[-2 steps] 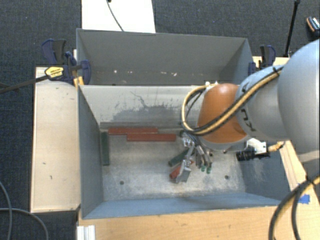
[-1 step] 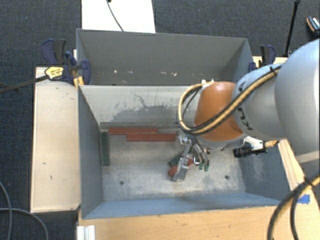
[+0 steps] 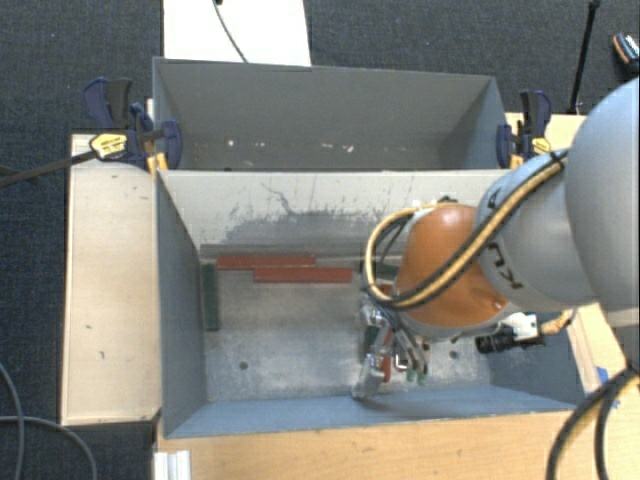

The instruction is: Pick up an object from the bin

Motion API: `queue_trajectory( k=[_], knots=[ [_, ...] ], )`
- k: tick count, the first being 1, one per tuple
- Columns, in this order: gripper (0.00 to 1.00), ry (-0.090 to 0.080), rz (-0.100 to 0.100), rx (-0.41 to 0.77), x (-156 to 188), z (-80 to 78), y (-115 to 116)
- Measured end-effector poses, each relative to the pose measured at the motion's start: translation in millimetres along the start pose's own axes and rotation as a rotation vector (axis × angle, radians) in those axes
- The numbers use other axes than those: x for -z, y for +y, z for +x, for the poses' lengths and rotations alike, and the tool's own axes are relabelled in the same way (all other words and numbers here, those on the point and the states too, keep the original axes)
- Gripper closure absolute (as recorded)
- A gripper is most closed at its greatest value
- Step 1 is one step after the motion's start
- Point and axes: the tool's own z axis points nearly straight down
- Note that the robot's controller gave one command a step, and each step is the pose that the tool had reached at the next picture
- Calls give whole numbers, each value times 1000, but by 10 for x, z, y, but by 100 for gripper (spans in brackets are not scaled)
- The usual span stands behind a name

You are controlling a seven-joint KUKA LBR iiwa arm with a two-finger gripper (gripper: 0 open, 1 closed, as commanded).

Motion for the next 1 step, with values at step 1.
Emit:
queue_trajectory(
  k=[1],
  knots=[
    [0, -9, 1, 330, -15, -204, -583]
  ],
)
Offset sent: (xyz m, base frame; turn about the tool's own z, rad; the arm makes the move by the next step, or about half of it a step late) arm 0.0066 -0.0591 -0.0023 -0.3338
